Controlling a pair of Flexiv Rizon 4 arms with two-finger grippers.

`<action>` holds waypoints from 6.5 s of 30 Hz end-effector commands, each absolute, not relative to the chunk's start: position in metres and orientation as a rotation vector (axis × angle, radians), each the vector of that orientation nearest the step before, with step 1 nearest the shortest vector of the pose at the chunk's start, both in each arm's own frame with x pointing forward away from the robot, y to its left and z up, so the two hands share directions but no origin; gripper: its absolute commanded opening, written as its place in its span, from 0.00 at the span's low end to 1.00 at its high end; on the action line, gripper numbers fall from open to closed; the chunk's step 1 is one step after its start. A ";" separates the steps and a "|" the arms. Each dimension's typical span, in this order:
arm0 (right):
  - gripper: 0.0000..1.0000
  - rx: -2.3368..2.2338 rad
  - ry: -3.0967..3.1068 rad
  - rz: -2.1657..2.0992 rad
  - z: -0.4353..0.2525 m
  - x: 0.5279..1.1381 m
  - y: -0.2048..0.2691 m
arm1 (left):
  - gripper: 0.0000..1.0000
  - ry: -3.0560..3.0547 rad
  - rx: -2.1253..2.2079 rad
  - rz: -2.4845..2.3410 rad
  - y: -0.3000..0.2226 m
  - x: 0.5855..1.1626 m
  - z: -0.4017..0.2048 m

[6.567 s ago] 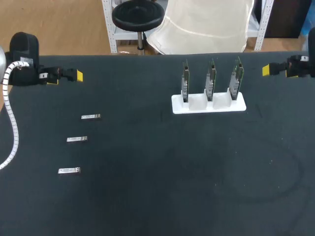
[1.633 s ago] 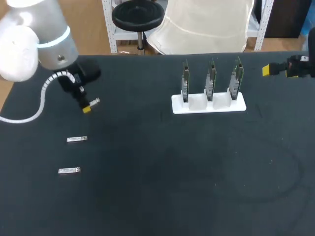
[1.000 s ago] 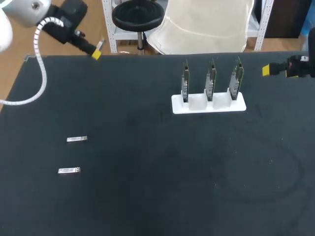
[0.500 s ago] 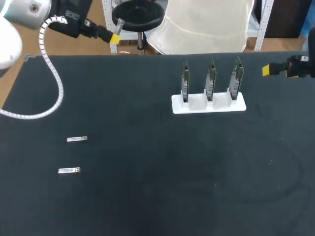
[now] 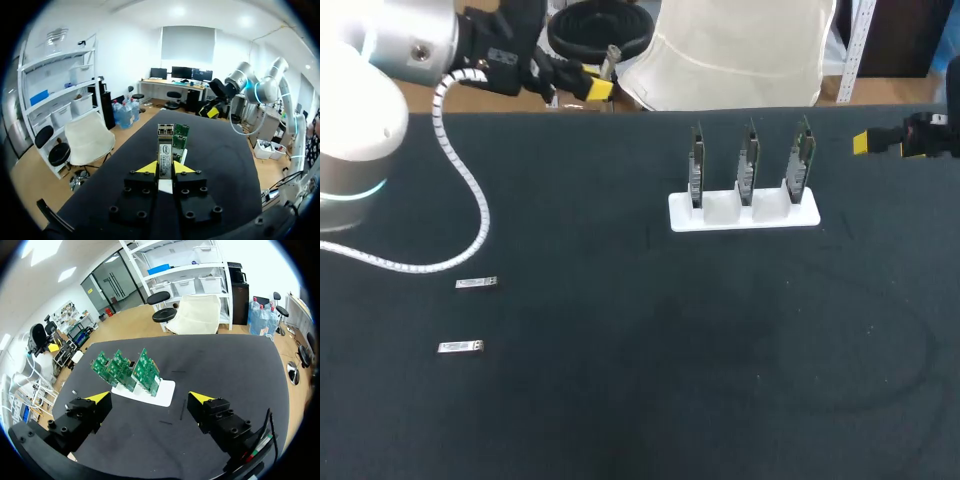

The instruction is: Pick up the optical module with the left hand, and insert it into the network port with the right hand.

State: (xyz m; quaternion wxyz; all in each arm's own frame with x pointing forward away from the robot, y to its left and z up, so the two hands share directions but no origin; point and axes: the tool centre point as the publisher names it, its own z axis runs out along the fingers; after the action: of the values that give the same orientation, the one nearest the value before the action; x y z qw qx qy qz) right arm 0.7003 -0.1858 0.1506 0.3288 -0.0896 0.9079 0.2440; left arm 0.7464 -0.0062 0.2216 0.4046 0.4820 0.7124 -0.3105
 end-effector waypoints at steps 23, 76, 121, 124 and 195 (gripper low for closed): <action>1.00 -0.231 2.376 0.633 0.151 0.700 -0.185 | 0.00 1.507 1.341 -1.070 -0.097 0.749 0.206; 1.00 -0.231 2.376 0.633 0.151 0.700 -0.185 | 0.00 1.454 1.196 -1.188 -0.126 0.762 0.170; 1.00 -1.340 2.030 0.863 0.203 0.767 -0.137 | 0.00 1.453 1.199 -1.189 -0.127 0.757 0.168; 1.00 -1.451 1.976 0.903 0.203 0.767 -0.123 | 0.00 1.453 1.199 -1.189 -0.127 0.757 0.168; 1.00 -1.631 1.670 1.040 0.206 0.758 0.011 | 0.00 1.453 1.199 -1.189 -0.127 0.757 0.168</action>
State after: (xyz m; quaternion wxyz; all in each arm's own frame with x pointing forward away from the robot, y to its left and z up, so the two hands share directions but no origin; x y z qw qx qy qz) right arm 0.7523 0.0089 0.2063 0.2926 -0.6083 0.6298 0.3844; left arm 0.7585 -0.1272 0.1694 0.4375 0.4848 0.5858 -0.4799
